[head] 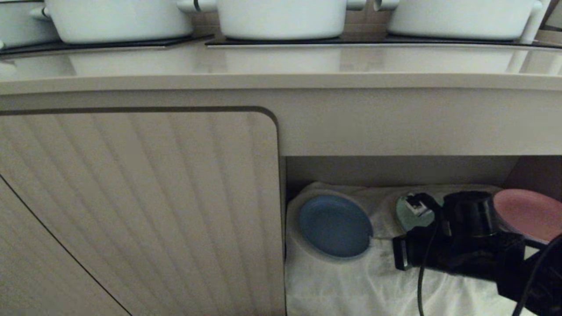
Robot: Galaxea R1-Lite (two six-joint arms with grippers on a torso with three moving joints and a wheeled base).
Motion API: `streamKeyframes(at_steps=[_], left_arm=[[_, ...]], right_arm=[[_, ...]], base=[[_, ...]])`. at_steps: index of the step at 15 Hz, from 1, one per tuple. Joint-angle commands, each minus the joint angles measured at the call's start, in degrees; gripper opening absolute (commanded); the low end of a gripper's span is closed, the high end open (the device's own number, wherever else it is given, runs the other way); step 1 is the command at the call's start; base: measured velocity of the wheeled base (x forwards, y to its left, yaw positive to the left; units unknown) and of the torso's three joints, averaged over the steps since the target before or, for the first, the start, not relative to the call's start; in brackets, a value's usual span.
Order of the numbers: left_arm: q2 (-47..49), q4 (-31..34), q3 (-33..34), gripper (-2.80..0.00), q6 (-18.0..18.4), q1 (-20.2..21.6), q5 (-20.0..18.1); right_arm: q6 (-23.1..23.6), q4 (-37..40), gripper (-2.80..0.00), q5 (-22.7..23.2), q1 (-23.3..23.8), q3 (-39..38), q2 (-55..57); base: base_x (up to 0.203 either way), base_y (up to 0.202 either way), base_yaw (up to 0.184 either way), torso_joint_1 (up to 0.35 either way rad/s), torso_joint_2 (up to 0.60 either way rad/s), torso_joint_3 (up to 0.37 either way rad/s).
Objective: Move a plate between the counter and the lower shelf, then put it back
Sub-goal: Pick up the plate in the cupboard
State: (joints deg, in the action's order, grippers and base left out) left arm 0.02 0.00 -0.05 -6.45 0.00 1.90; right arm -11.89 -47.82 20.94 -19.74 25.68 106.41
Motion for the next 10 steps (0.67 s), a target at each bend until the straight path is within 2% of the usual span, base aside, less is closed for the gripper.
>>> streamKeyframes(at_steps=[1,6,10], left_arm=[[-0.02,0.00,0.05,-2.80,-0.06,0.00,0.03],[-0.02,0.00,-0.04,-2.80,-0.06,0.00,0.03],[-0.02,0.00,0.04,-2.80,-0.06,0.00,0.03]], right_arm=[[-0.03,-0.26,-2.80,0.08,-0.03,1.59,3.73],[-0.05,-1.47,-2.80,-1.25,0.16,2.78,7.91],[-0.06,-5.77,-2.80,-1.26,0.84,3.22,10.65]], base=[[0.000,0.000,0.000,0.000,0.00,0.000],[0.000,0.000,0.000,0.000,0.00,0.000],[0.000,0.000,0.000,0.000,0.00,0.000]])
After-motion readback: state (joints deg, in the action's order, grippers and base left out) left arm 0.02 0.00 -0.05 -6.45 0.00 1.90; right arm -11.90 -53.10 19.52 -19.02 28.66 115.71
